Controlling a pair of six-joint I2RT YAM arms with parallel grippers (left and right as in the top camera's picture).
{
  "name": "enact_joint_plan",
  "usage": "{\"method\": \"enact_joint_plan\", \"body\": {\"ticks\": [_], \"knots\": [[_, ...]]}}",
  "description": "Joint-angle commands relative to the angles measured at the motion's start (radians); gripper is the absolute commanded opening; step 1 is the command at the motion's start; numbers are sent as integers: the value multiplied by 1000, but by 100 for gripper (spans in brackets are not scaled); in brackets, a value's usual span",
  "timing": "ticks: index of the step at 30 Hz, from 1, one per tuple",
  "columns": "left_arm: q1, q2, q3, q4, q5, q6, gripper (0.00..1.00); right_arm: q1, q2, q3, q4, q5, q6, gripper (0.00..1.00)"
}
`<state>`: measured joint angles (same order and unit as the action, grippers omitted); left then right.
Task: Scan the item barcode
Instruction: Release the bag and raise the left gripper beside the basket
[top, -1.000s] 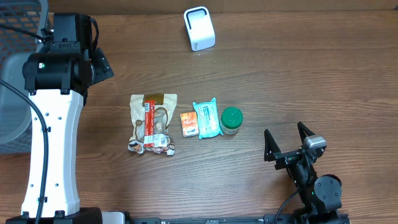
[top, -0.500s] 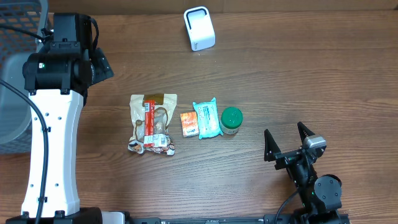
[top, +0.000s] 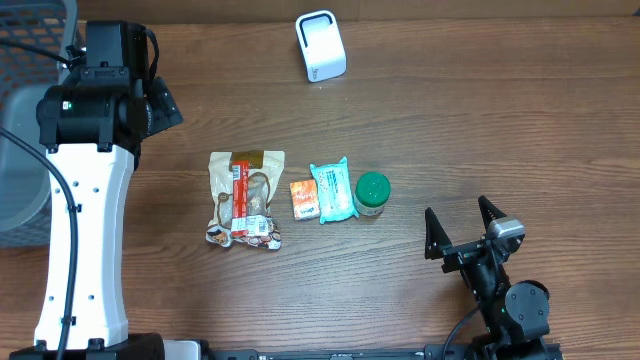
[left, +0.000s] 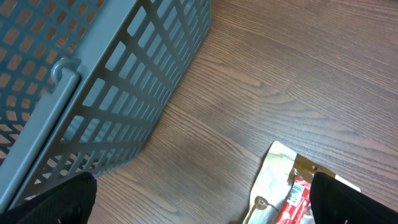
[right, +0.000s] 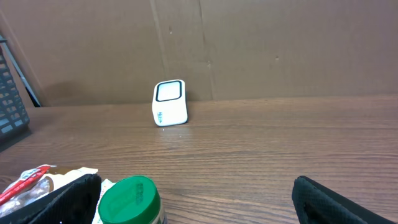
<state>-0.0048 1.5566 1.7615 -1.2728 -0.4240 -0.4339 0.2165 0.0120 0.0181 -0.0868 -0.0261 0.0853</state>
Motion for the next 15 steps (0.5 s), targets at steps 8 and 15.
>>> {"method": "enact_joint_plan", "body": {"ticks": [8,15], "knots": [[3,5,14,-3,-24,11,100,-4,-9,-10,5,-9,62,100],[3,5,14,-3,-24,11,100,-5,-9,53,-68,-61,112,100]]}}
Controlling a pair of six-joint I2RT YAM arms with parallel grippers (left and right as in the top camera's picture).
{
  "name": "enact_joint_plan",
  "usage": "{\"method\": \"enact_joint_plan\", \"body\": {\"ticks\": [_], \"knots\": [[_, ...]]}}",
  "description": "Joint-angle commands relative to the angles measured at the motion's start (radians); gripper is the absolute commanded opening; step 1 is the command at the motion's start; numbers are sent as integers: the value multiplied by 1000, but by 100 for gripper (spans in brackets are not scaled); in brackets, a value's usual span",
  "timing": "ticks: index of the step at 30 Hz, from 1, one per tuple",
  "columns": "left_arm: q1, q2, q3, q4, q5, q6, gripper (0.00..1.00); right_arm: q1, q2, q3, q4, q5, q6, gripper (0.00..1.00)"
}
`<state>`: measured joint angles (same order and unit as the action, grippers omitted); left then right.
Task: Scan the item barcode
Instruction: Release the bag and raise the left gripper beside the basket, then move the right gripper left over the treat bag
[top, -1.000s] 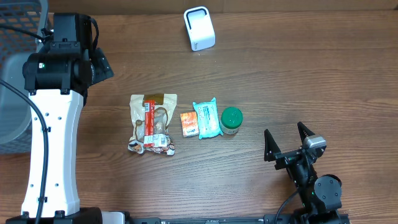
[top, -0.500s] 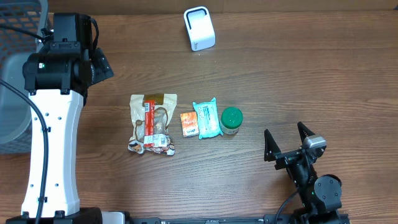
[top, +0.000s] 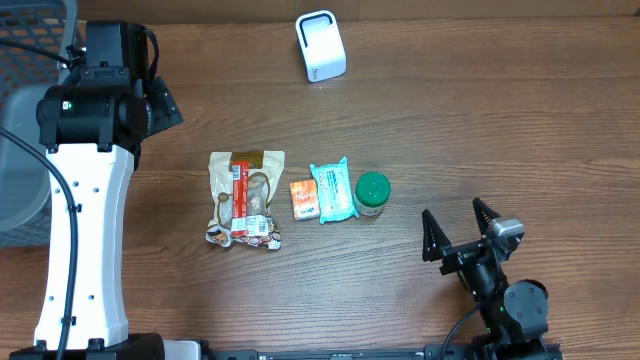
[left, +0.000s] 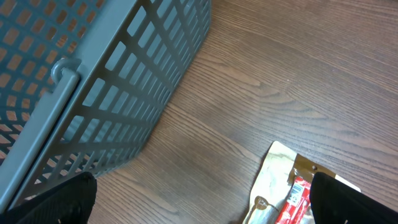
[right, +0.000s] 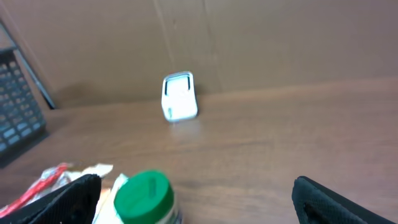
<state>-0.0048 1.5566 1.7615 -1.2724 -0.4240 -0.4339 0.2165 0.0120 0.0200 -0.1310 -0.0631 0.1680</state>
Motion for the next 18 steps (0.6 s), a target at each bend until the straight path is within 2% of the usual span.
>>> {"method": "enact_joint_plan", "body": {"ticks": [1,8,12,18], "knots": [[3,5,14,-3,-24,11,100,-5,-9,76,-48,-18,25,100],[3,5,14,-3,-23,11,100,-5,83,396,-245,8,8,100],[3,5,14,-3,-23,11,100,-5,232,637,-363,8,8,100],[3,5,14,-3,-24,11,100,-5,539,1047,-671,13,7,100]]}}
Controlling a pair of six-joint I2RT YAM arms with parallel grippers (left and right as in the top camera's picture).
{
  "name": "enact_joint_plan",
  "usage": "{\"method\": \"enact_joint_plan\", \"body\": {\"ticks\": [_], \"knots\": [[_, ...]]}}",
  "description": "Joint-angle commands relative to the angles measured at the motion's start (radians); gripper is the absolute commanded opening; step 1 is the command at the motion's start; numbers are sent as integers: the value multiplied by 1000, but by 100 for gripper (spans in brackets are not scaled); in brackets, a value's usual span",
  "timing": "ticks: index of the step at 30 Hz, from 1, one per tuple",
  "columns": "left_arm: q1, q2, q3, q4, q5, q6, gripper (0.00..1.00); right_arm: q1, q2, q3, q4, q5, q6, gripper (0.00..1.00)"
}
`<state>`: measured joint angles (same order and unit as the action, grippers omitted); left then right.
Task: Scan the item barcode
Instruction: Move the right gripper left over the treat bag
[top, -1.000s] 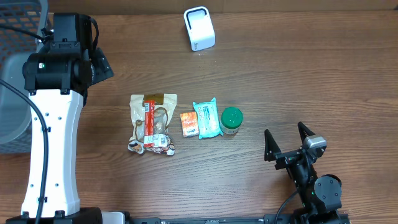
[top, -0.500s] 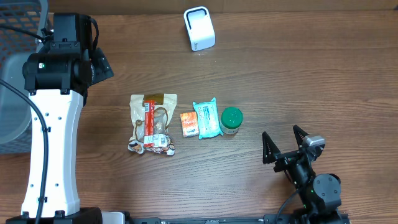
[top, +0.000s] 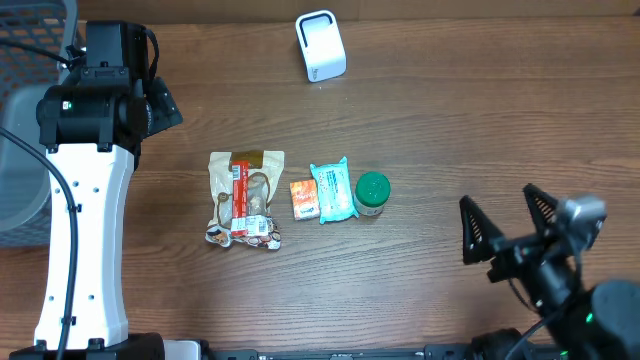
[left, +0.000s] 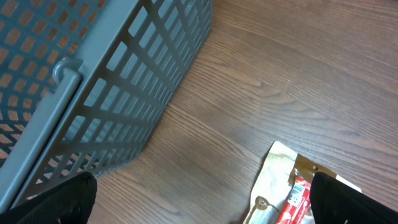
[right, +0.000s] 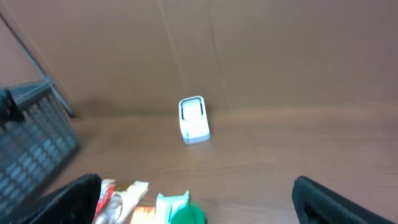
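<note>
A row of items lies mid-table: a snack bag (top: 245, 198) with a red stick, a small orange packet (top: 304, 199), a teal packet (top: 333, 189) and a green-lidded jar (top: 372, 193). The white barcode scanner (top: 320, 45) stands at the far edge and shows in the right wrist view as the scanner (right: 193, 119). My right gripper (top: 512, 225) hovers open and empty, raised to the right of the jar. My left gripper (left: 202, 198) is open above bare wood beside the snack bag (left: 286, 190), high at the left.
A grey mesh basket (left: 81, 74) sits at the table's left edge, close to the left arm (top: 85, 200). A brown cardboard wall (right: 249, 50) backs the table behind the scanner.
My right gripper has risen and shifted right, away from the jar; its view now takes in more of the table from higher up. The left arm and the items have not moved.
My right gripper stood low and open to the right of the green-lidded jar, then had begun to lift and tilt. Now it is higher and farther right, still open and empty. The left gripper has stayed open near the basket throughout.
</note>
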<state>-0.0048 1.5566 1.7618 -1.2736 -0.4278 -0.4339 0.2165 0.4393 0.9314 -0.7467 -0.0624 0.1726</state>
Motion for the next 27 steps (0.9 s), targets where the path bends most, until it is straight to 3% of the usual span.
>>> {"method": "enact_joint_plan", "body": {"ticks": [1,5,9,18,27], "knots": [[3,5,14,-2,-20,11,100,-5,165,199,-105,14,2,100],[3,5,14,-2,-20,11,100,-5,391,449,-314,13,4,100],[3,5,14,-2,-19,11,100,-4,548,589,-409,-85,11,100],[3,5,14,-2,-19,11,100,-4,725,599,-470,-187,50,100],[3,5,14,-2,-20,11,100,-3,812,599,-393,-387,60,100]]}}
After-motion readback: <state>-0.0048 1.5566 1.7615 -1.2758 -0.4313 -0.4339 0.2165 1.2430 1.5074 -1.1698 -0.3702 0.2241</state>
